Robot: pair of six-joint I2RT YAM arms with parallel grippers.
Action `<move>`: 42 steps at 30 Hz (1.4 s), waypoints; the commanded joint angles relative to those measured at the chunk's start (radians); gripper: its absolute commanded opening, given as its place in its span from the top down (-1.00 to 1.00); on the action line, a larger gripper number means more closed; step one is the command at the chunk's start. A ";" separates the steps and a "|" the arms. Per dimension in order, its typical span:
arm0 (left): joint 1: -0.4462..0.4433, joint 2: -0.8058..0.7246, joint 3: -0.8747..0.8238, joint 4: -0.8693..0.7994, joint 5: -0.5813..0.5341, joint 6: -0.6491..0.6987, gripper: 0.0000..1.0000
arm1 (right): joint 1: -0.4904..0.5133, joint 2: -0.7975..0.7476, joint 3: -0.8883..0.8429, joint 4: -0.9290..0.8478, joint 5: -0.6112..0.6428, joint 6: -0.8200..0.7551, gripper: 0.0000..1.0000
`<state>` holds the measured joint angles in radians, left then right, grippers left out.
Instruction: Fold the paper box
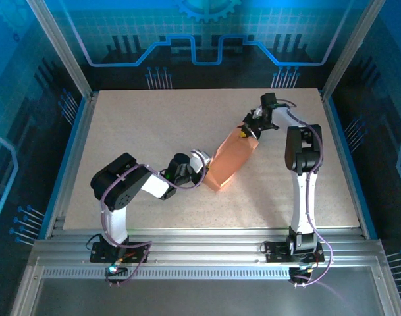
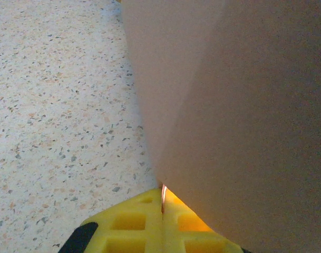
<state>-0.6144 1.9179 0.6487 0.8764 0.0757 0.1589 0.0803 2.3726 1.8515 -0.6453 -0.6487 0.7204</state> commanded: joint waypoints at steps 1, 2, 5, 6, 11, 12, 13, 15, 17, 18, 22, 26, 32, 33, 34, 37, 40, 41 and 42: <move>-0.002 0.026 0.002 -0.145 -0.018 -0.013 1.00 | 0.010 -0.041 -0.062 -0.037 -0.042 -0.021 0.95; -0.001 0.025 0.003 -0.151 -0.021 -0.015 1.00 | 0.009 -0.074 -0.078 -0.034 -0.046 -0.015 0.95; -0.003 0.021 0.008 -0.164 -0.030 -0.017 1.00 | 0.009 -0.098 -0.119 -0.034 -0.059 0.008 0.97; -0.004 0.020 0.006 -0.160 -0.036 -0.019 1.00 | 0.010 -0.101 -0.132 -0.032 -0.070 0.016 0.98; -0.004 0.018 0.015 -0.179 -0.036 -0.013 1.00 | 0.026 -0.138 -0.202 0.000 -0.088 0.030 0.98; -0.004 0.018 0.015 -0.179 -0.036 -0.013 1.00 | 0.032 -0.144 -0.214 0.005 -0.093 0.036 0.98; -0.005 0.018 0.015 -0.179 -0.036 -0.013 1.00 | 0.037 -0.150 -0.227 0.014 -0.101 0.047 0.99; -0.004 0.019 0.017 -0.180 -0.036 -0.013 1.00 | 0.049 -0.158 -0.263 0.046 -0.132 0.087 1.00; -0.006 0.021 0.020 -0.181 -0.034 -0.013 1.00 | 0.058 -0.168 -0.308 0.111 -0.168 0.146 1.00; -0.006 0.022 0.020 -0.179 -0.034 -0.014 1.00 | 0.059 -0.172 -0.330 0.147 -0.179 0.177 1.00; -0.008 0.026 0.025 -0.178 -0.031 -0.015 1.00 | 0.068 -0.165 -0.351 0.199 -0.185 0.230 1.00; -0.008 0.023 0.022 -0.178 -0.034 -0.013 1.00 | 0.064 -0.165 -0.336 0.197 -0.197 0.229 1.00; -0.007 0.023 0.016 -0.182 -0.044 -0.001 1.00 | 0.029 -0.256 -0.334 0.121 -0.082 0.139 0.93; -0.008 0.023 0.015 -0.183 -0.045 0.000 1.00 | 0.019 -0.277 -0.341 0.111 -0.060 0.125 0.90; -0.007 0.024 0.014 -0.184 -0.045 0.000 1.00 | 0.011 -0.294 -0.346 0.102 -0.040 0.110 0.87; -0.007 0.024 0.015 -0.185 -0.046 0.001 1.00 | -0.022 -0.354 -0.386 0.090 -0.001 0.069 0.75; -0.007 0.023 0.015 -0.185 -0.043 0.001 1.00 | -0.056 -0.410 -0.433 0.076 0.048 0.044 0.56; -0.007 0.023 0.015 -0.185 -0.042 0.003 1.00 | -0.068 -0.426 -0.446 0.061 0.074 0.036 0.53; -0.007 0.023 0.015 -0.186 -0.043 0.004 1.00 | -0.079 -0.439 -0.461 0.049 0.096 0.026 0.53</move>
<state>-0.6182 1.9179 0.6731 0.8364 0.0563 0.1581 0.0322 1.9671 1.4364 -0.5259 -0.6315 0.7982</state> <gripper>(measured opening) 0.051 0.231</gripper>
